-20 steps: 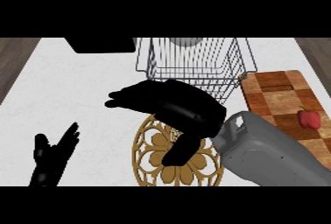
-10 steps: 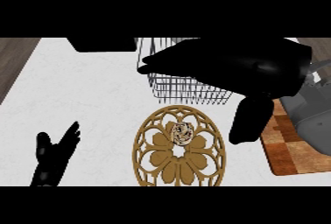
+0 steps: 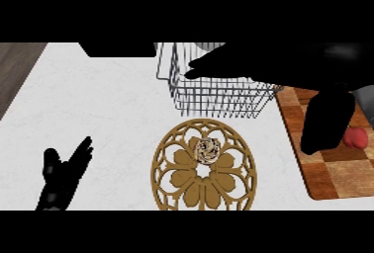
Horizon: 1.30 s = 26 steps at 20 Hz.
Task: Pick the cupcake from the placemat and place it in the basket
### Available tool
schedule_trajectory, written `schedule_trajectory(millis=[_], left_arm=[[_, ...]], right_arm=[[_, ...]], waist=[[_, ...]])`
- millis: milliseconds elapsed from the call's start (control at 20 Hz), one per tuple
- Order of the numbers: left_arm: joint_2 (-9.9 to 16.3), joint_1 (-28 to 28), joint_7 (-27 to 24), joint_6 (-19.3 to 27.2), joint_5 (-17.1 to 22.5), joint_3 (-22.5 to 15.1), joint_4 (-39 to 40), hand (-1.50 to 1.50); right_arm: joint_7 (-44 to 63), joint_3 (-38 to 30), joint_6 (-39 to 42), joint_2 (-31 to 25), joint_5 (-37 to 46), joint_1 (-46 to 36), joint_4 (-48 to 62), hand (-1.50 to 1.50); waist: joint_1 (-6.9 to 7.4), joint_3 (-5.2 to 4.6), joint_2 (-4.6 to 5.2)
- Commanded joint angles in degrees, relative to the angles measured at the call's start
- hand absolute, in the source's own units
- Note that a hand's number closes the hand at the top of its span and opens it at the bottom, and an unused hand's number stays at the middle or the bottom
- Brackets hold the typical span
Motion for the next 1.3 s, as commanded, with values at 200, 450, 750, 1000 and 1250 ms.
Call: schedule_trajectory(millis=[200,450,750,1000,1250], left_arm=[[-0.8,1.4,0.7,-1.3,-0.3,1.1,1.4,0.0],[-1.4,-0.9,1.9,-1.6,-1.0,1.5,2.6,0.0],[-1.0,0.6,5.9,-2.3,-1.2,1.8,-2.5,0.0],[-4.9,1.2,1.6,-0.8,-3.5,0.8,0.6,0.0],[-3.8,3.5,0.8,-2.1,-4.0,2.2,-0.5,0.0]], right_arm=[[2.4,0.8,-0.1,6.9,5.1,6.7,-2.7,-1.5],[-1.5,3.1,-4.6,10.8,13.8,14.5,-4.9,-1.5],[-5.2,4.4,-4.9,13.8,21.3,18.1,-4.2,-1.5],[-10.3,7.6,-8.7,16.1,30.9,19.0,2.2,-1.5],[-16.5,9.0,-11.5,16.1,36.7,22.7,5.1,-1.5]], waist=[[0.1,-0.34,0.24],[0.09,-0.29,0.43],[0.19,-0.29,0.31],[0.46,-0.31,0.43],[0.44,-0.3,0.39]])
